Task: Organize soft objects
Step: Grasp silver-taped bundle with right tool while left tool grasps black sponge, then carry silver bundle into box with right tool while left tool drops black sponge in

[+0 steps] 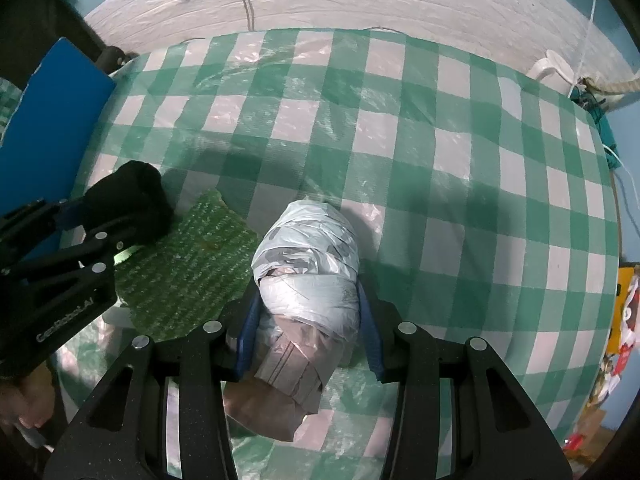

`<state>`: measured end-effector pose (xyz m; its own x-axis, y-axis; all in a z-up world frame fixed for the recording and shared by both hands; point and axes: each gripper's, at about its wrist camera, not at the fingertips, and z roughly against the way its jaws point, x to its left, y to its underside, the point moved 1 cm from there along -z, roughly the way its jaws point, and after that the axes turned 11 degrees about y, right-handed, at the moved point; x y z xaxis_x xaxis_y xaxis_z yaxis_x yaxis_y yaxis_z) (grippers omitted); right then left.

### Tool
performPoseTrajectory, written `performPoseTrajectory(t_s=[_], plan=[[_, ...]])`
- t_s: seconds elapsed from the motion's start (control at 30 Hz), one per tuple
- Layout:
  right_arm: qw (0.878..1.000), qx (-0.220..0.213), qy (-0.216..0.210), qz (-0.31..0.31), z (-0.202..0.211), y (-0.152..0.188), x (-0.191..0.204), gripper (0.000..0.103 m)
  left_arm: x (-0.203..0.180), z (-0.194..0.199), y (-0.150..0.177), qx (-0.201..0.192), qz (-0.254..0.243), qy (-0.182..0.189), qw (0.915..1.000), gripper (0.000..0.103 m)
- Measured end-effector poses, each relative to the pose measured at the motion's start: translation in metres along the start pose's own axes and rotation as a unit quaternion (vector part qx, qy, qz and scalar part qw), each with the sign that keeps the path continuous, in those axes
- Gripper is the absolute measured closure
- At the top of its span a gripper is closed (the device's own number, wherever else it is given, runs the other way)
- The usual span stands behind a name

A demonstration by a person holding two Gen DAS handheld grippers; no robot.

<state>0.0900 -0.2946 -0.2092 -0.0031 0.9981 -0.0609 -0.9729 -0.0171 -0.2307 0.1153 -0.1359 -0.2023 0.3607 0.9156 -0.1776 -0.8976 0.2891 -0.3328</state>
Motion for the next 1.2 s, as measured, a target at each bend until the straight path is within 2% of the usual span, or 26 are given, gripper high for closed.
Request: performPoseTrajectory(t_s=[0.87,1.2], plan=[[0.998,-0.055,0.002,0.006,0.051,-0.001,0.014,0.060,0.003,0.065,0.007,-0.064,0.002,0.003,0.9980,0.061],[0.997,-0.080,-0.002,0.014,0.075,0.000,0.023,0.060,0.005,0.087,0.017,-0.076,0.001,-0.012,0.9971,0.061]])
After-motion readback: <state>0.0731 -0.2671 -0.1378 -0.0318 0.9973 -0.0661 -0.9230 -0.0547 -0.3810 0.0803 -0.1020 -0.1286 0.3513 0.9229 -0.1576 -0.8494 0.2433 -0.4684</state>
